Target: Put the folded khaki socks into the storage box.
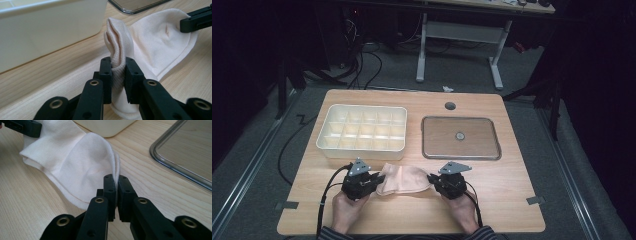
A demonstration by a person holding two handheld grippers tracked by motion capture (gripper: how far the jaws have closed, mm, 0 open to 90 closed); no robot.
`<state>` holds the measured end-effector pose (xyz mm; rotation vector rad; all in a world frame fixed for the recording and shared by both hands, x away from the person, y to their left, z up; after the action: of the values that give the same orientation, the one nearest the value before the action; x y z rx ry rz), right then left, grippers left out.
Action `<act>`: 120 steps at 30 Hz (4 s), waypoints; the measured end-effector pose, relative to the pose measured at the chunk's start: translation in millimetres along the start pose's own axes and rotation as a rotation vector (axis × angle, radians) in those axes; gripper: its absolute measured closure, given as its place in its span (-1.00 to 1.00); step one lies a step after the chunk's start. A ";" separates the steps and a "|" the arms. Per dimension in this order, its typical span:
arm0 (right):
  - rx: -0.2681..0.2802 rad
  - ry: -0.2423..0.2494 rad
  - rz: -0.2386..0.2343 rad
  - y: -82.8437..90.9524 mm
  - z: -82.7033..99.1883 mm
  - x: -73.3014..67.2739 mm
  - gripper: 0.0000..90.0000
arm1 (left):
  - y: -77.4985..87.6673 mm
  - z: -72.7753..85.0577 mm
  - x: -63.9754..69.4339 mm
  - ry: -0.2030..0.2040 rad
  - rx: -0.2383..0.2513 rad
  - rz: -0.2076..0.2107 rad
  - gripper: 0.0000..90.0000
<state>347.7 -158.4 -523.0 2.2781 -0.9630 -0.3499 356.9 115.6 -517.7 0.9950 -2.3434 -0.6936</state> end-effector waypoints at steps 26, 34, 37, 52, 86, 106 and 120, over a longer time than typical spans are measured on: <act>-0.011 -0.085 0.053 25.1 28.1 28.5 0.92 | -31.6 -8.7 24.4 -0.019 -0.025 0.050 0.74; -0.022 -0.099 0.056 22.2 32.7 33.0 0.91 | -41.8 -7.3 24.9 -0.026 -0.048 0.031 0.74; -0.030 -0.106 0.055 20.0 35.4 33.9 0.91 | -46.1 -5.6 24.4 -0.026 -0.057 0.019 0.72; -0.055 -0.102 0.093 10.7 43.2 38.2 0.50 | -52.4 7.8 16.9 -0.041 -0.031 -0.116 0.11; 0.077 -0.085 0.067 36.3 17.2 21.4 0.41 | -51.7 10.0 11.5 -0.007 -0.001 -0.123 -0.19; -0.057 0.034 -0.070 -28.7 -2.6 -27.9 0.83 | -47.5 12.3 11.2 0.041 0.009 -0.032 0.21; -0.073 0.051 -0.080 -38.8 -4.4 -35.4 0.85 | -48.8 11.7 10.3 0.045 0.003 -0.012 0.49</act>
<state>346.3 -110.4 -544.6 2.2522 -0.8226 -0.3536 367.9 81.3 -554.2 1.0160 -2.3022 -0.6662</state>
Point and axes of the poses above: each handheld gripper's, and its own axes: y roughly backward along the jaws, z roughly out of its underside, x roughly to its right, the point moved 3 cm from there along -y, roughly forward along the jaws, and after that the axes turned 6 degrees about y, right-handed, at the moved point
